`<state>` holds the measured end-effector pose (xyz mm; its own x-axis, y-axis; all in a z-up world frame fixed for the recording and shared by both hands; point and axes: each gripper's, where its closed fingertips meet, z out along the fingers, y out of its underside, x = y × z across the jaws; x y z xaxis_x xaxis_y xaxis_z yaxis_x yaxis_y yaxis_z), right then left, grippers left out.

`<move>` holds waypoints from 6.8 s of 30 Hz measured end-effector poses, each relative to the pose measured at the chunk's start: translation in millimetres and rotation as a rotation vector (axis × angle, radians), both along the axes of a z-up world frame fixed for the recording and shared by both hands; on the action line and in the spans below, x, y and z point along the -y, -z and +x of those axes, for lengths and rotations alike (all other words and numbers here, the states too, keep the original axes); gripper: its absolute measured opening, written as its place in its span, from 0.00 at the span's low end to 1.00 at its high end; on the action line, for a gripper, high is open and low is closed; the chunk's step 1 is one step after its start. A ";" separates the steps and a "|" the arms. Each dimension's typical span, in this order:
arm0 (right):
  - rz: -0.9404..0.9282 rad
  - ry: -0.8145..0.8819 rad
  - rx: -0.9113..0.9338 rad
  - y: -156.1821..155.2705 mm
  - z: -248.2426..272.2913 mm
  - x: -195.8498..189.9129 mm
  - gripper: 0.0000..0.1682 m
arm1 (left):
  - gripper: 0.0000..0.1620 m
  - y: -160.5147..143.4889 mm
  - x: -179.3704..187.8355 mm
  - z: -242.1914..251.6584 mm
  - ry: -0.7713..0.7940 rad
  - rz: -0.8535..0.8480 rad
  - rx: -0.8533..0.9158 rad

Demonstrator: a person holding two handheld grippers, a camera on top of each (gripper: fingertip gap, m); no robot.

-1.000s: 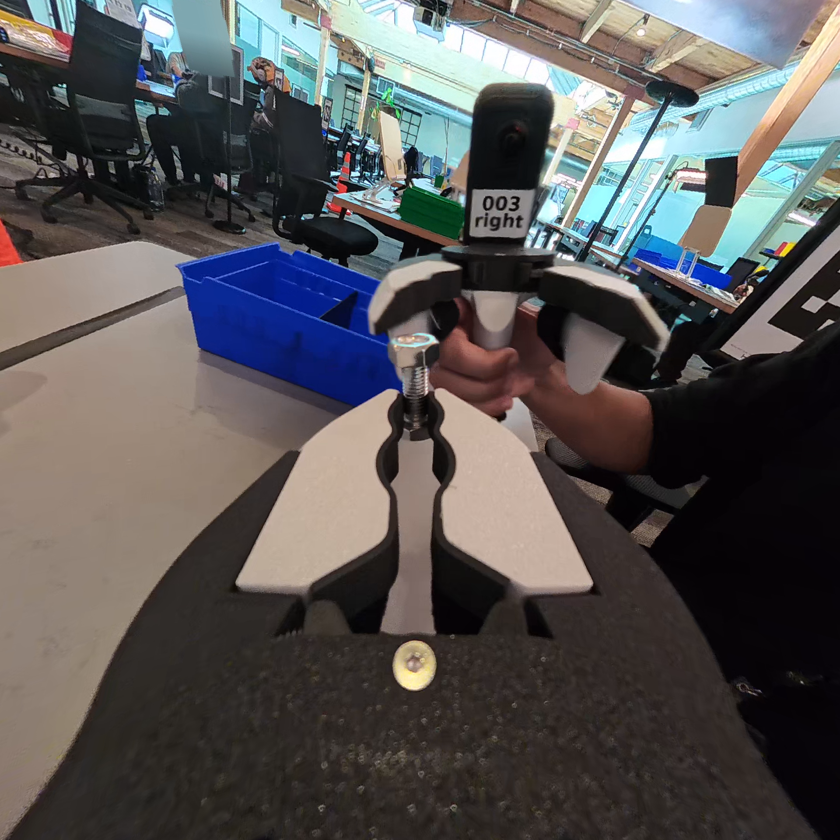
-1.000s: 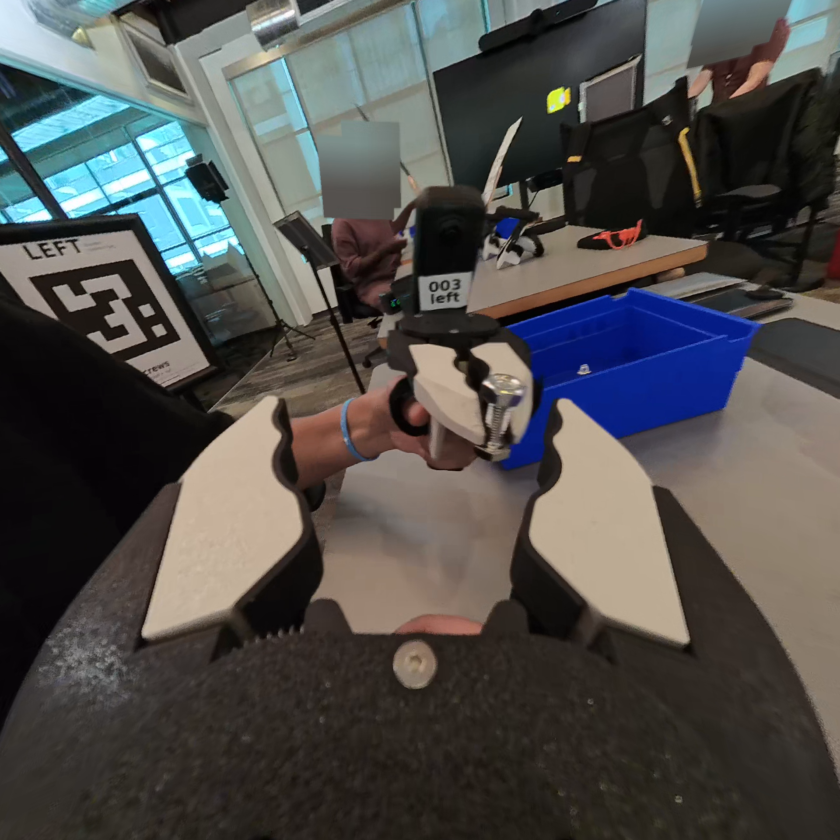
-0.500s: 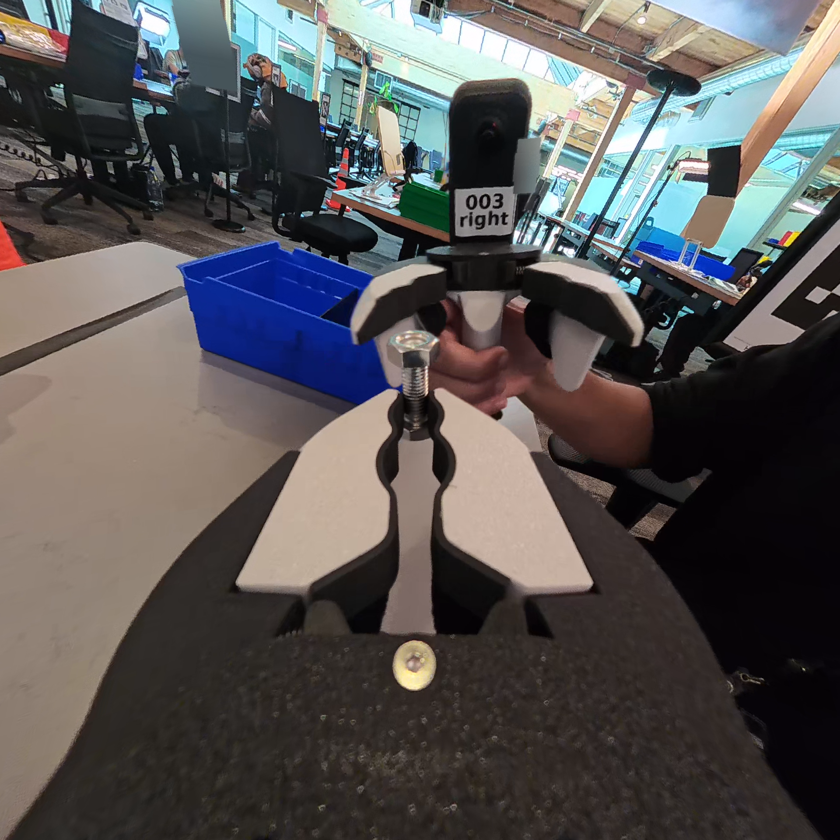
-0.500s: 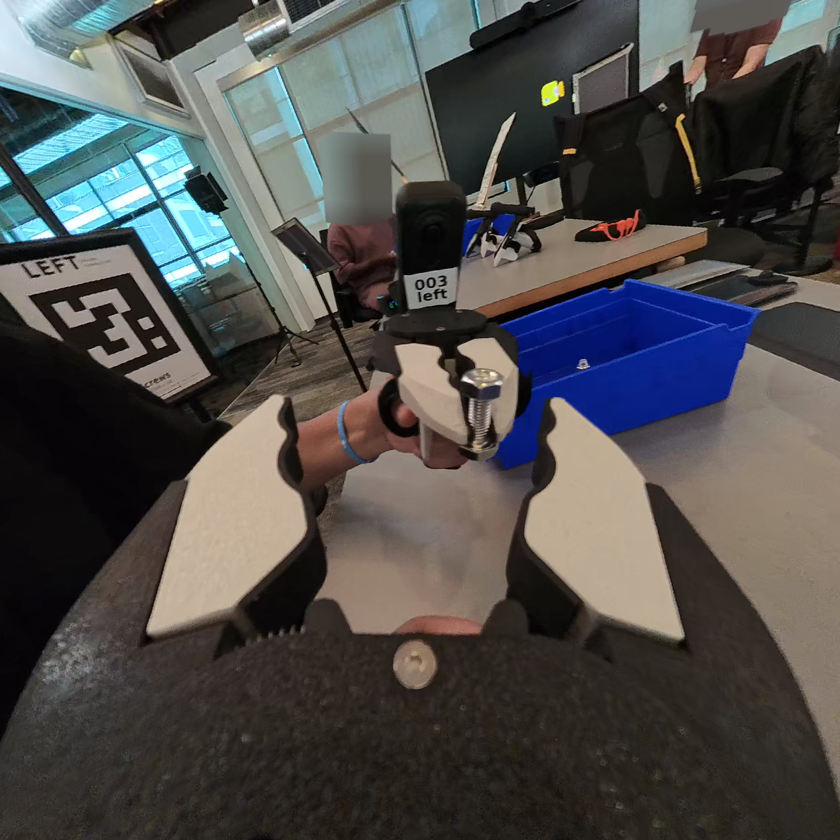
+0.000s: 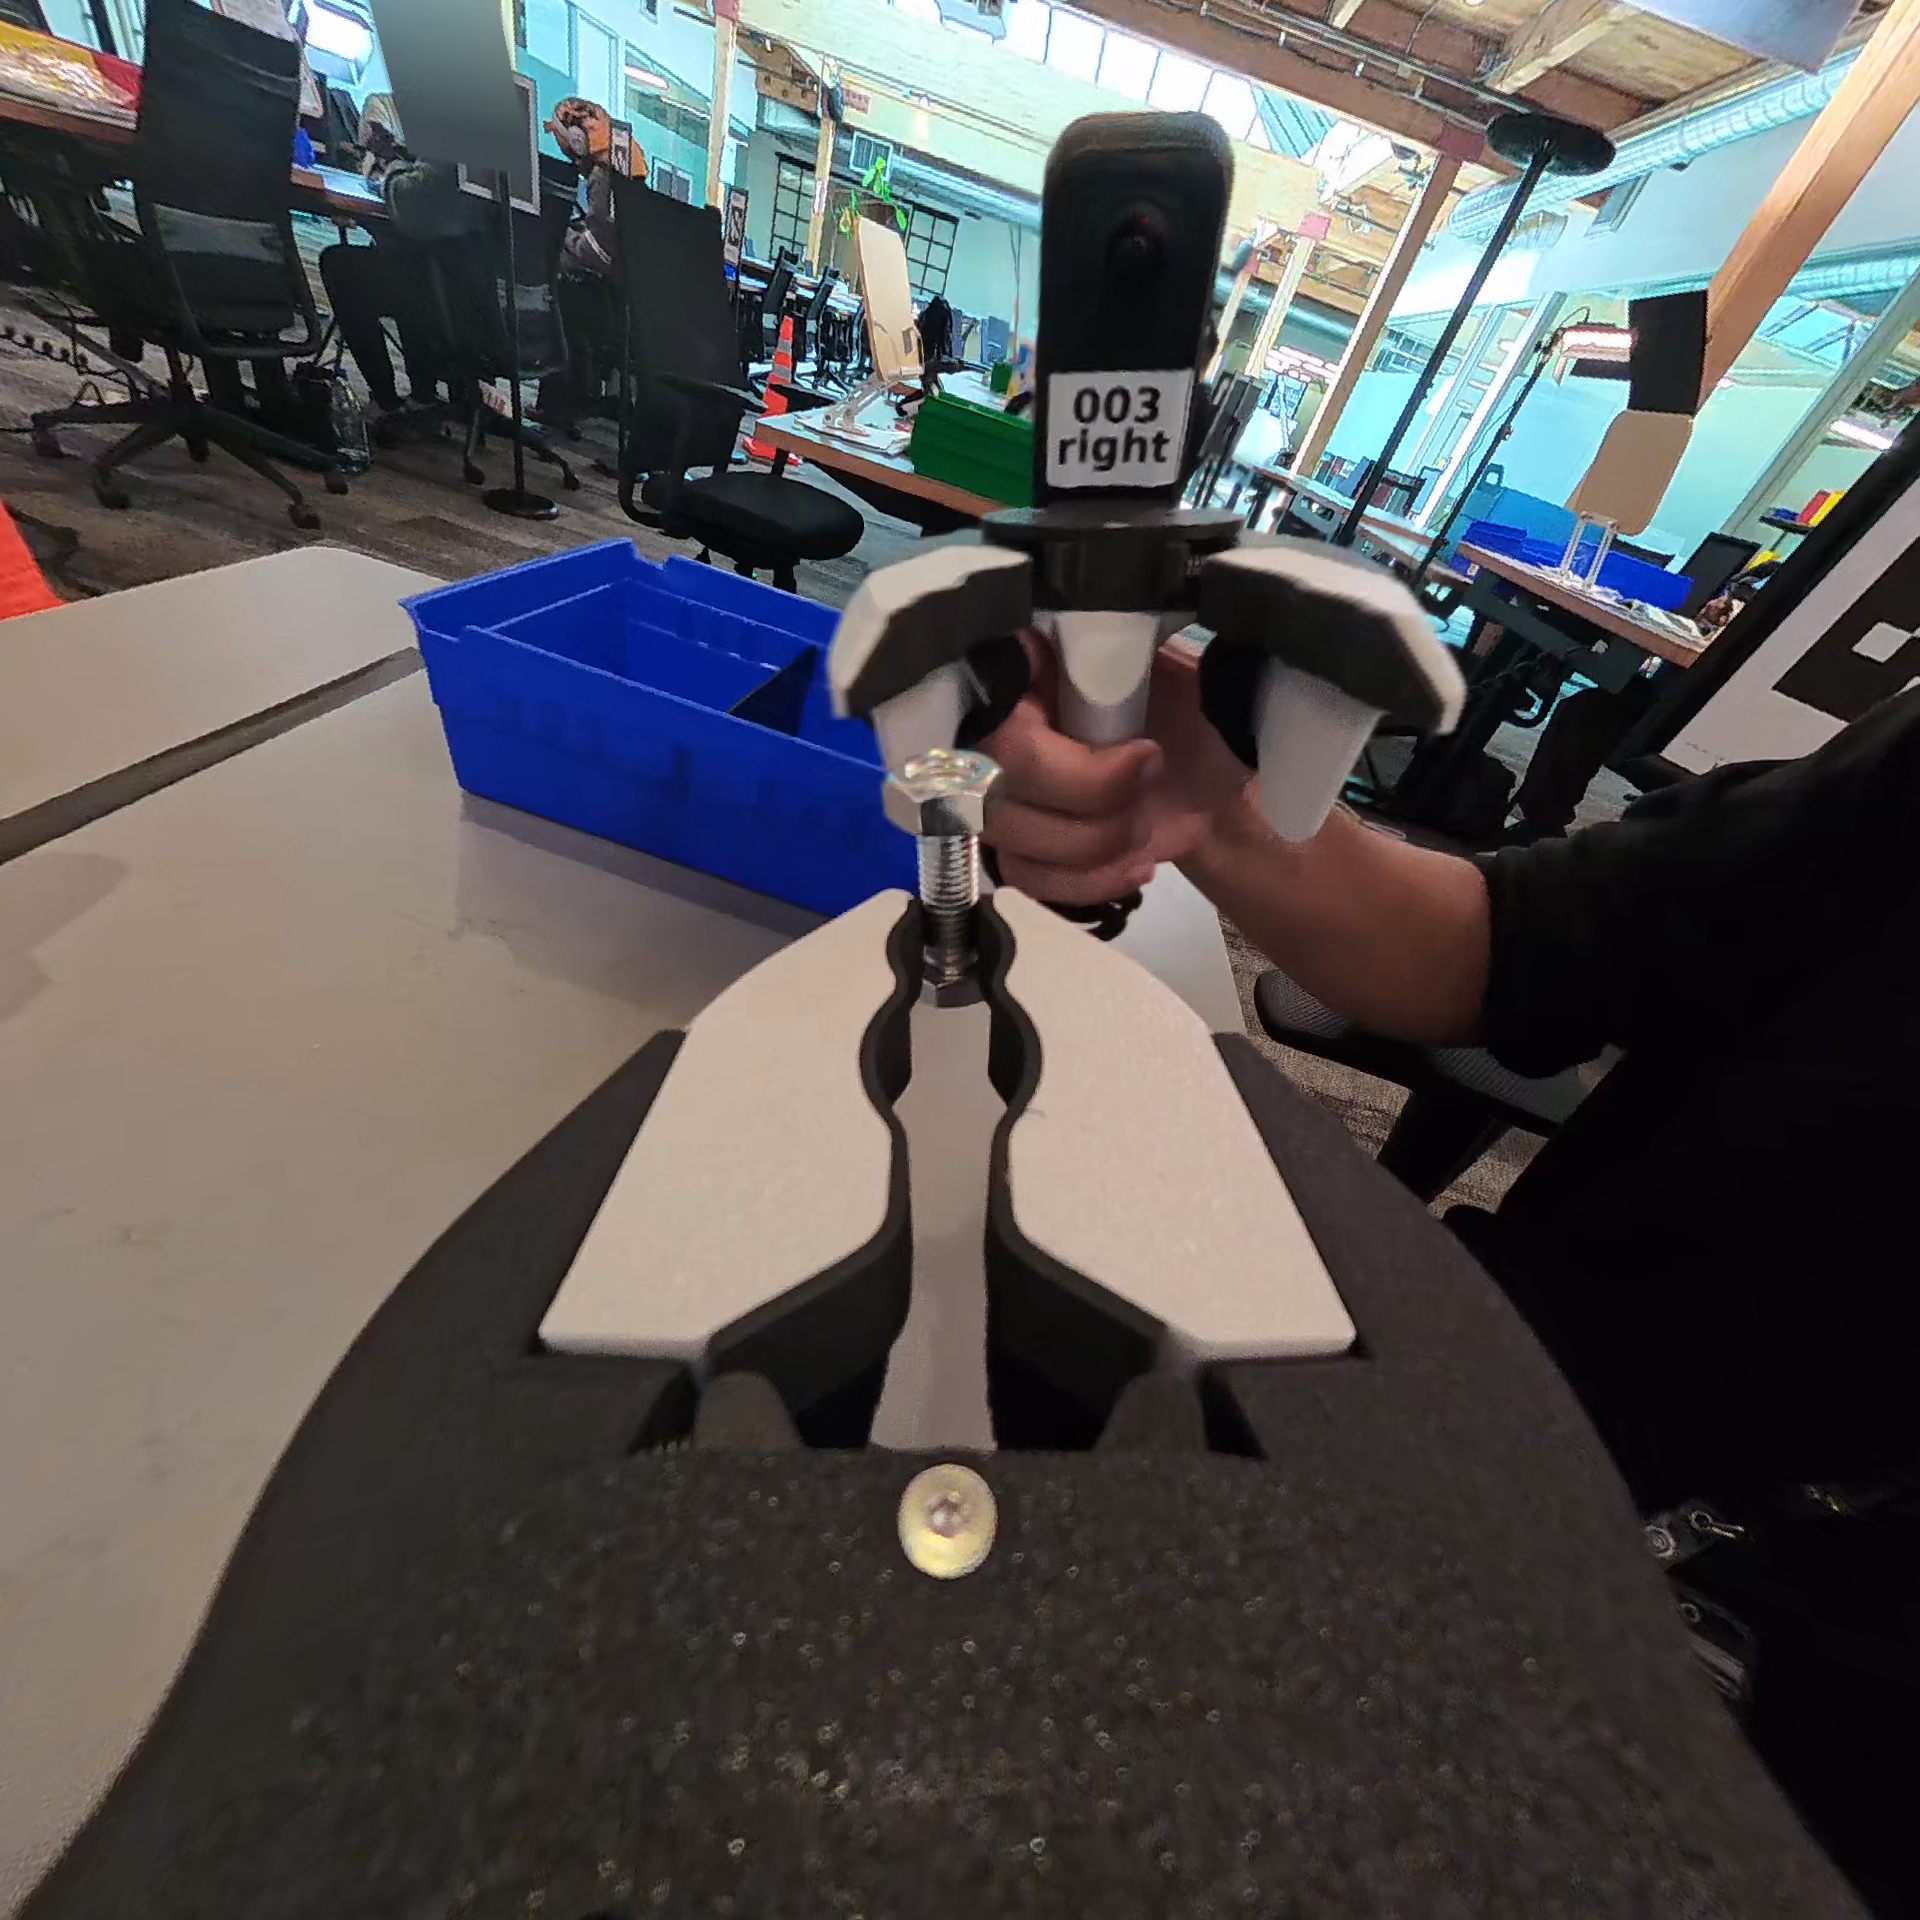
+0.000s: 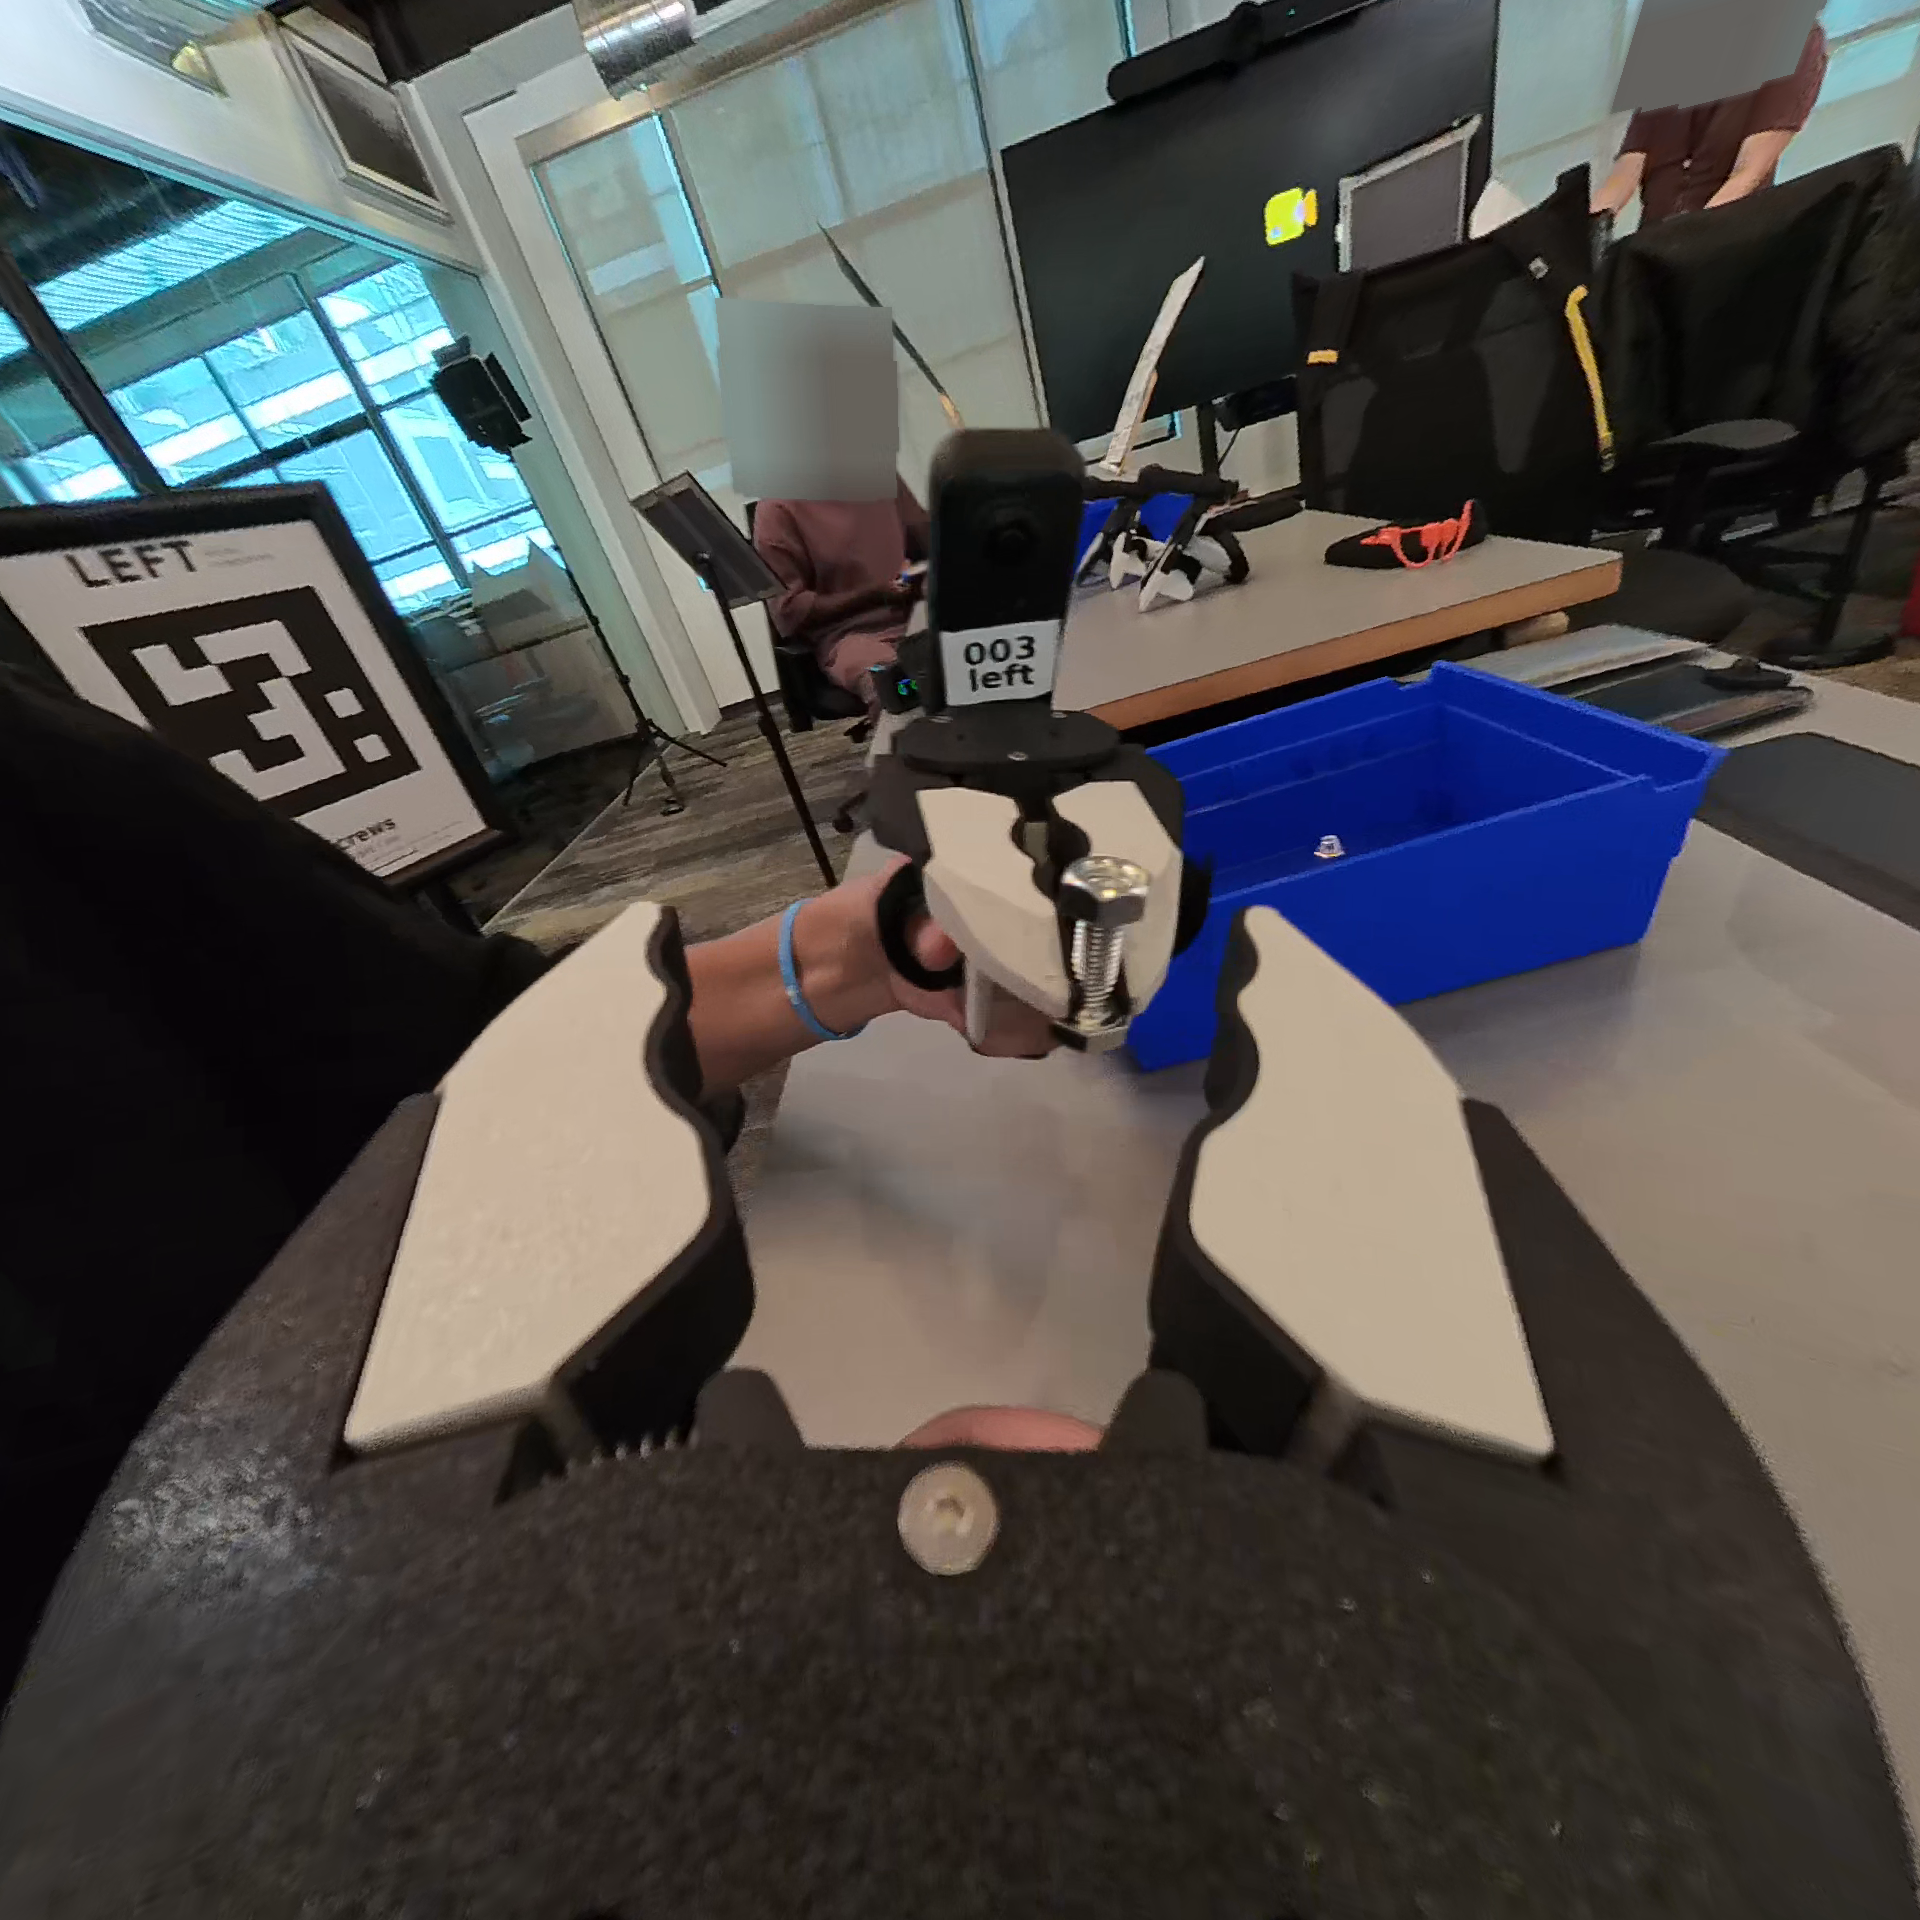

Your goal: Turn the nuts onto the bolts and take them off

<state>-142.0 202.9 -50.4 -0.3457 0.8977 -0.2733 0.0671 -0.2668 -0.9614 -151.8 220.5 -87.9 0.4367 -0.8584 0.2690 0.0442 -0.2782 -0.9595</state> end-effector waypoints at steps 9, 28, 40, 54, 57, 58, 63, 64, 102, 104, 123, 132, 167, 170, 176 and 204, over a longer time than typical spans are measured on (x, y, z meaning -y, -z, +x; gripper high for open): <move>-0.020 -0.069 -0.005 5.3 -38.7 23.2 0.64 | 0.05 2.2 -0.3 9.8 0.022 -0.001 -0.010; -0.013 -0.051 0.003 5.8 -28.1 14.1 0.62 | 0.05 3.3 2.6 11.8 0.028 0.008 -0.036; -0.023 -0.117 0.028 12.2 -31.7 26.3 0.62 | 0.05 6.8 1.9 13.4 0.036 -0.001 -0.035; -0.121 -0.072 0.047 16.0 -18.3 -9.6 0.29 | 0.05 5.2 4.2 12.5 0.040 0.009 -0.039; -0.138 -0.094 0.054 18.4 -19.2 -8.4 0.10 | 0.05 4.5 6.3 13.4 0.052 0.014 -0.040; -0.139 -0.089 0.036 15.9 -18.1 -10.2 0.10 | 0.05 4.8 5.9 13.2 0.048 0.014 -0.043; -0.061 -0.011 -0.031 -1.8 -5.7 -22.0 0.10 | 0.05 6.5 6.9 13.8 0.054 0.013 -0.047; -0.018 0.022 -0.051 -11.0 1.5 -25.7 0.10 | 0.05 6.9 6.2 13.2 0.050 0.013 -0.050; 0.182 0.760 1.252 156.6 269.9 -207.4 0.32 | 0.05 -6.9 -3.6 -9.1 -0.025 0.040 -0.012; 0.277 0.713 0.969 113.1 218.4 -199.0 0.31 | 0.05 -9.3 -4.0 -11.6 -0.033 0.042 -0.004; -0.046 0.024 0.016 15.2 -24.8 -10.3 0.16 | 0.05 -1.8 2.3 2.3 0.018 0.019 -0.010; -0.020 0.032 0.030 18.4 -23.6 -11.3 0.06 | 0.06 -3.1 3.2 10.0 0.006 0.028 0.011; 0.233 0.431 1.526 234.5 234.1 -337.9 0.06 | 0.35 100.2 26.8 -18.9 -0.434 -0.094 -0.118; 0.243 0.449 1.512 234.2 235.3 -338.6 0.09 | 0.35 101.5 26.7 -18.6 -0.437 -0.093 -0.129; 0.295 0.782 1.134 138.7 218.9 -323.7 0.24 | 0.35 103.6 27.1 -20.9 -0.450 -0.103 -0.140; 0.145 0.268 0.226 139.5 49.2 25.9 0.17 | 0.31 139.0 -31.8 -343.2 -0.806 -0.808 -1.019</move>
